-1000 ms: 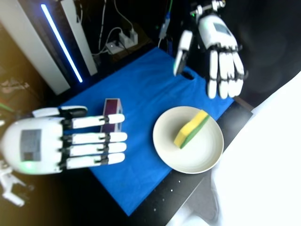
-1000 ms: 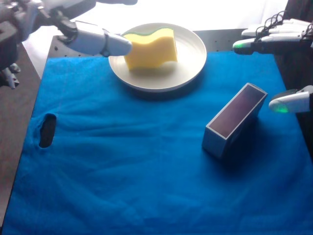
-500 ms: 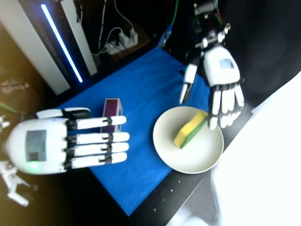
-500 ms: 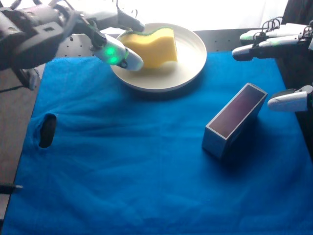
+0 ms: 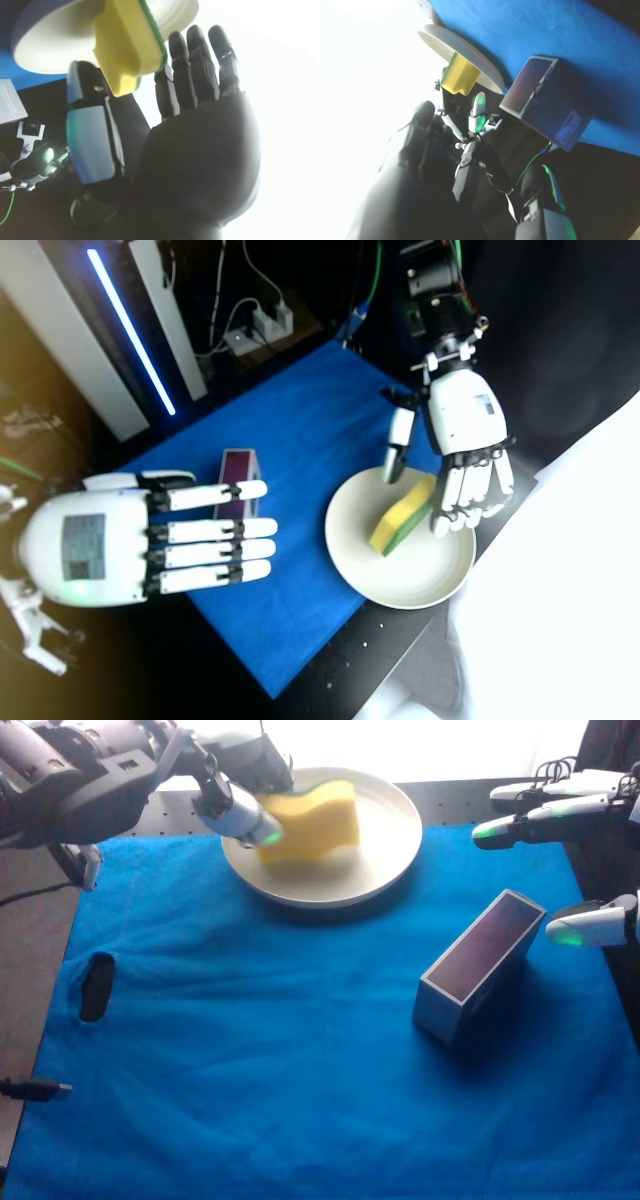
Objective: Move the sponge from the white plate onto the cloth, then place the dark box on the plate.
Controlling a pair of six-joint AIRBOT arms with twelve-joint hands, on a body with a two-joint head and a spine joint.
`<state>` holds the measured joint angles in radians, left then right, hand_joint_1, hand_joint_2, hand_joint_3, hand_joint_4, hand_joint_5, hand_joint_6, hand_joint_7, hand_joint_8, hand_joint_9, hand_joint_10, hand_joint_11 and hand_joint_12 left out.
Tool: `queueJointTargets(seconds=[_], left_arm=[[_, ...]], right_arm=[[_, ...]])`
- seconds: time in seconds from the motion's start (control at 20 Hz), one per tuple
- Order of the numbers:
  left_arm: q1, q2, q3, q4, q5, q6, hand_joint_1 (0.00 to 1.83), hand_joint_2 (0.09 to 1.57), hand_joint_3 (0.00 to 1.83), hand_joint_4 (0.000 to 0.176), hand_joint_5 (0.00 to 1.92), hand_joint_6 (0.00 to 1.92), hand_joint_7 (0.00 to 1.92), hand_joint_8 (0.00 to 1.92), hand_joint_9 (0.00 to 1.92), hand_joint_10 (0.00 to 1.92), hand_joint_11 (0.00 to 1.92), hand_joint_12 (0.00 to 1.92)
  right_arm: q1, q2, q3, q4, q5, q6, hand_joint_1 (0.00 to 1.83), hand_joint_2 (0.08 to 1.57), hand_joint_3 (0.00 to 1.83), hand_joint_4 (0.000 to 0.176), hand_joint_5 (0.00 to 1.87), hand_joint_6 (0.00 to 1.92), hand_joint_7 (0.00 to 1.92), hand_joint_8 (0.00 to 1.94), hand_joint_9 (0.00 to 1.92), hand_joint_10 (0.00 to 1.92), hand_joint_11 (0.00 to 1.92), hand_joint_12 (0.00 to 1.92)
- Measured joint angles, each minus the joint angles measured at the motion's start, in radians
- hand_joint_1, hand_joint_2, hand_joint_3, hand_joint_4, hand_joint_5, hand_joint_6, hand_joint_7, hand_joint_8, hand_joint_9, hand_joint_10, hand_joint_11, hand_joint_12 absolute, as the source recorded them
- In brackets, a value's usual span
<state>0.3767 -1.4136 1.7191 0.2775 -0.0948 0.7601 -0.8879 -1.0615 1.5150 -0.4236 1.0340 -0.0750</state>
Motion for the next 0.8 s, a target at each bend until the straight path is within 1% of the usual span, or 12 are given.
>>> queueJointTargets(seconds=[0.1, 0.15, 0.2, 0.25, 0.35, 0.4, 0.5, 0.55, 0.6, 0.65, 0.75, 0.8], left_arm=[[-0.006, 0.01, -0.007, 0.0, -0.018, 0.0, 1.24, 1.16, 0.0, 0.0, 1.03, 0.65, 0.81, 1.46, 0.57, 1.11, 0.0, 1.86], [-0.006, 0.012, -0.01, 0.0, -0.025, 0.0, 1.25, 1.15, 0.0, 0.0, 1.04, 0.66, 0.83, 1.42, 0.52, 1.22, 0.0, 1.87], [-0.006, 0.023, -0.024, -0.001, -0.032, 0.0, 1.24, 1.16, 0.0, 0.0, 1.01, 0.73, 0.82, 1.43, 0.51, 1.29, 0.08, 1.87], [-0.006, 0.029, -0.035, 0.0, -0.037, -0.001, 1.22, 1.16, 0.0, 0.0, 1.02, 0.78, 0.82, 1.38, 0.51, 1.14, 0.07, 1.76], [-0.006, 0.087, -0.108, 0.0, -0.069, 0.0, 1.22, 1.15, 0.0, 0.0, 0.99, 0.8, 0.87, 1.32, 0.56, 0.89, 0.0, 1.48], [-0.006, 0.132, -0.159, 0.001, -0.106, 0.0, 1.24, 1.12, 0.0, 0.0, 0.97, 0.83, 0.98, 1.16, 0.7, 0.96, 0.0, 1.72], [-0.006, 0.203, -0.237, 0.019, -0.172, -0.001, 1.23, 1.13, 0.0, 0.0, 0.93, 0.9, 0.98, 1.14, 0.75, 0.87, 0.05, 1.64], [-0.006, 0.247, -0.284, 0.039, -0.209, 0.0, 1.34, 1.12, 0.0, 0.0, 0.94, 0.86, 1.03, 1.01, 0.8, 1.24, 0.18, 1.56], [-0.006, 0.299, -0.341, 0.059, -0.249, 0.0, 1.24, 1.14, 0.0, 0.0, 0.9, 0.98, 0.97, 1.13, 0.7, 1.03, 0.05, 1.63], [0.0, 0.351, -0.401, 0.074, -0.291, 0.0, 1.33, 1.13, 0.0, 0.0, 0.89, 1.05, 1.01, 0.98, 0.81, 1.21, 0.31, 1.54], [0.039, 0.444, -0.496, 0.087, -0.389, -0.001, 1.37, 1.09, 0.0, 0.0, 0.95, 0.91, 1.09, 0.81, 0.98, 1.13, 0.61, 1.37], [0.066, 0.482, -0.533, 0.092, -0.422, -0.001, 1.36, 1.11, 0.0, 0.0, 0.96, 0.93, 1.02, 0.91, 0.9, 1.22, 0.6, 1.37]], right_arm=[[0.0, 0.0, 0.0, 0.0, 0.0, 0.0, 0.75, 1.09, 0.0, 0.163, 0.45, 0.0, 0.25, 0.0, 0.19, 0.0, 0.02, 0.55], [0.0, 0.0, 0.0, 0.0, -0.001, 0.001, 0.76, 1.1, 0.0, 0.156, 0.45, 0.0, 0.25, 0.0, 0.18, 0.0, 0.0, 0.56], [0.0, -0.001, 0.0, 0.0, 0.0, 0.004, 0.74, 1.11, 0.01, 0.132, 0.45, 0.0, 0.23, 0.0, 0.17, 0.0, 0.0, 0.56], [0.0, 0.0, 0.0, 0.0, 0.0, 0.008, 0.75, 1.12, 0.01, 0.128, 0.47, 0.0, 0.23, 0.0, 0.17, 0.0, 0.0, 0.55], [0.0, -0.001, 0.0, 0.0, 0.0, 0.012, 0.73, 1.12, 0.0, 0.143, 0.46, 0.0, 0.23, 0.0, 0.19, 0.01, 0.02, 0.57], [0.0, -0.001, 0.0, 0.0, -0.002, 0.013, 0.7, 1.11, 0.0, 0.165, 0.46, 0.0, 0.23, 0.0, 0.2, 0.01, 0.02, 0.59], [0.0, -0.001, -0.001, 0.001, -0.001, 0.021, 0.71, 1.13, 0.0, 0.154, 0.46, 0.0, 0.23, 0.0, 0.2, 0.0, 0.0, 0.61], [0.0, -0.001, -0.001, 0.001, -0.001, 0.026, 0.72, 1.13, 0.0, 0.157, 0.46, 0.0, 0.23, 0.0, 0.19, 0.0, 0.0, 0.59], [0.0, -0.002, -0.002, 0.001, 0.0, 0.027, 0.71, 1.13, 0.0, 0.158, 0.46, 0.0, 0.23, 0.0, 0.18, 0.0, 0.0, 0.58], [0.0, -0.002, -0.006, 0.006, -0.001, 0.027, 0.73, 1.13, 0.0, 0.158, 0.47, 0.0, 0.24, 0.0, 0.19, 0.0, 0.0, 0.58], [0.0, -0.002, -0.01, 0.008, -0.001, 0.03, 0.71, 1.14, 0.0, 0.146, 0.48, 0.0, 0.23, 0.0, 0.17, 0.0, 0.0, 0.56], [0.0, -0.001, -0.014, 0.012, 0.0, 0.029, 0.74, 1.13, 0.0, 0.136, 0.49, 0.01, 0.23, 0.0, 0.18, 0.0, 0.0, 0.56]])
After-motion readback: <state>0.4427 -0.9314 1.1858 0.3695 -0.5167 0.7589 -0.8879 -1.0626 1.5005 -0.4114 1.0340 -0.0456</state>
